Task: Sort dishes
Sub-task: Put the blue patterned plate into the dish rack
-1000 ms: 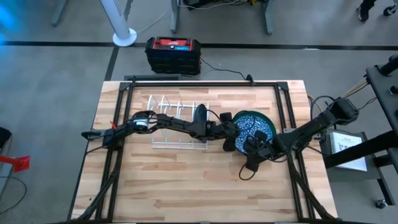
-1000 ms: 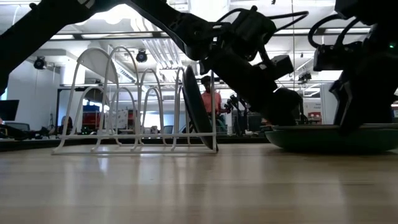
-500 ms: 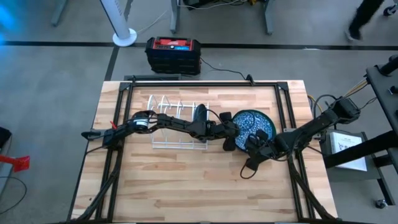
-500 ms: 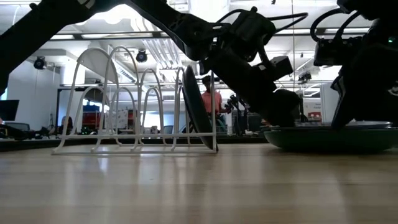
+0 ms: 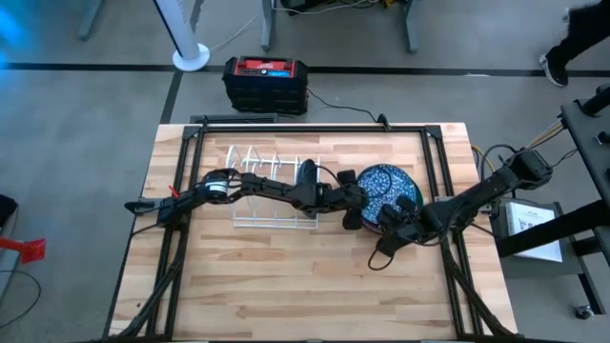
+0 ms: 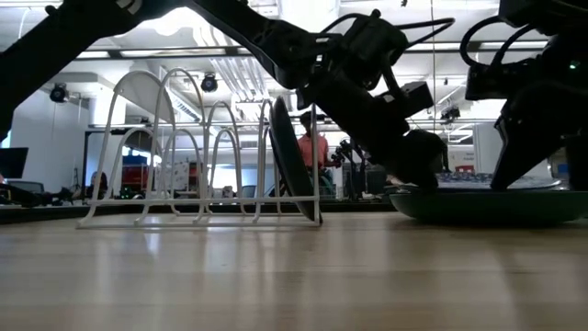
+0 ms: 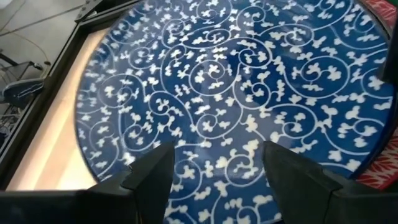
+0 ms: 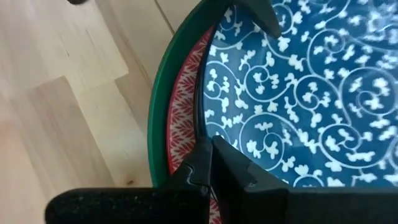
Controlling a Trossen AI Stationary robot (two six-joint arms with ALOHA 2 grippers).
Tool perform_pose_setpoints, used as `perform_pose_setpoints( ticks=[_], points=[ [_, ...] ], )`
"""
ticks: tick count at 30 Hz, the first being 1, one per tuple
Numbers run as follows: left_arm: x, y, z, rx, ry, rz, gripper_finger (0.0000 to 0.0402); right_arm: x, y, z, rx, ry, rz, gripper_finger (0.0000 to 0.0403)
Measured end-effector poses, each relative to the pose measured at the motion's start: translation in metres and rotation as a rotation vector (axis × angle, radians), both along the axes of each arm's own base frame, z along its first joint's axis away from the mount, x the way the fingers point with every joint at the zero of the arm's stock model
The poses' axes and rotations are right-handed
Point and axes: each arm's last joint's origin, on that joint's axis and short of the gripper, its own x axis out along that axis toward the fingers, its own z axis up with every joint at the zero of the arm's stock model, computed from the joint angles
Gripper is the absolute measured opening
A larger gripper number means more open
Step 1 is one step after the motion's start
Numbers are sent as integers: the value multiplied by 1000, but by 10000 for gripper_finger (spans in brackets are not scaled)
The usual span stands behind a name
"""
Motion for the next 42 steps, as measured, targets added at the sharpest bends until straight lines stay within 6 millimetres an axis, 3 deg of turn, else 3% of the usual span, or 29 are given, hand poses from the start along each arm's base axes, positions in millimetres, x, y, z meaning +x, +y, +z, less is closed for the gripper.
perform_pose_setpoints(
  ticks=[9, 17, 24, 33, 42],
  points=[
    [-1, 4, -3, -3, 16, 10, 232, 1, 0, 27, 82, -75, -116, 1],
    [-2, 4, -4, -4, 29, 11, 232, -45, -21, 43, 10, 89, -627, 1],
    [-3, 5, -5, -10, 43, 16, 232, -48, -23, 51, 84, 4, -637, 6],
    [-6, 5, -8, -23, 78, 28, 232, -43, -22, 46, 62, 32, -663, 96],
    [-8, 5, -14, -24, 121, 29, 232, -41, -11, 42, 201, 124, -789, 187]
  ],
)
